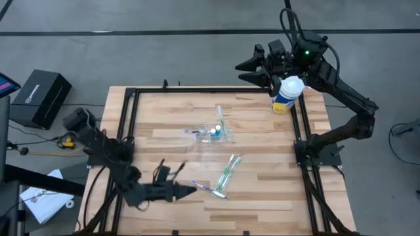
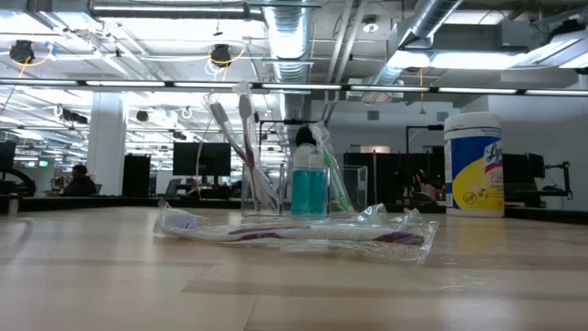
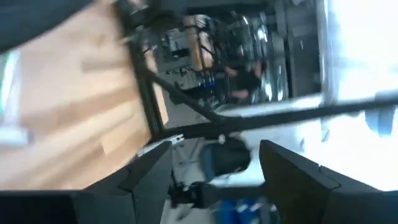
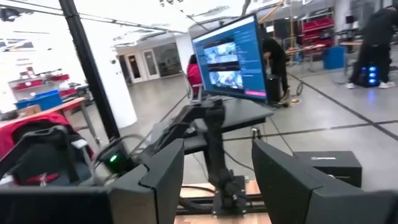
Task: Pick & Place toothbrushing station
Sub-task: Put the purple toothbrush into the transparent organizer
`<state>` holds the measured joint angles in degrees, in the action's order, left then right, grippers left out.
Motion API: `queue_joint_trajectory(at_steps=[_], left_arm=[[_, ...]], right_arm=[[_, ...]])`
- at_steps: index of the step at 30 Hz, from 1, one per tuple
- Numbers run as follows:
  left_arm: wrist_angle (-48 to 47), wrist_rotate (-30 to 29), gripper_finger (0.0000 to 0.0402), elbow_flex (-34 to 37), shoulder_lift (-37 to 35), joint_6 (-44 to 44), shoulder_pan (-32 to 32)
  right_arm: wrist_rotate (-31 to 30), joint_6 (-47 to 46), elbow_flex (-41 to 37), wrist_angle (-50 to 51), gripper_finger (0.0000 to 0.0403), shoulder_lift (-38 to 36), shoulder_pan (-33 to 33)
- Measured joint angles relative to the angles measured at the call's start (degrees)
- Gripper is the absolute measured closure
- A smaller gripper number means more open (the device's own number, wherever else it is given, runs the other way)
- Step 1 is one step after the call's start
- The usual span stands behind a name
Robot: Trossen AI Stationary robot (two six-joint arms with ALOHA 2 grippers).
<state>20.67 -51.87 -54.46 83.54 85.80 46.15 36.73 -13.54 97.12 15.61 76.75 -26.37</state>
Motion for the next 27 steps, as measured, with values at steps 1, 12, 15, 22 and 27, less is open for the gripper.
queue_joint_trajectory(at_steps=[1,12,15,22,27], left_arm=[[0.25,-1.55,0.0162,0.27,1.5,5.4,0.51],[-0.62,2.22,0.0158,2.12,13.57,30.83,-0.29],[-4.59,12.51,0.0165,2.1,13.59,22.26,-2.53],[-15.16,40.6,0.0179,2.08,8.89,-9.93,-10.84],[-31.91,49.57,0.0189,2.12,1.5,-26.05,-17.65]], right_arm=[[-0.54,0.0,0.0,0.11,0.0223,0.0,0.0],[-0.66,5.59,0.0,0.59,0.0223,0.11,-0.21],[1.8,5.81,0.0,0.62,0.0223,0.38,-1.39],[8.39,4.57,0.0,0.63,0.0223,0.41,-4.31],[9.88,2.91,0.0,0.53,0.0223,0.42,-4.8]])
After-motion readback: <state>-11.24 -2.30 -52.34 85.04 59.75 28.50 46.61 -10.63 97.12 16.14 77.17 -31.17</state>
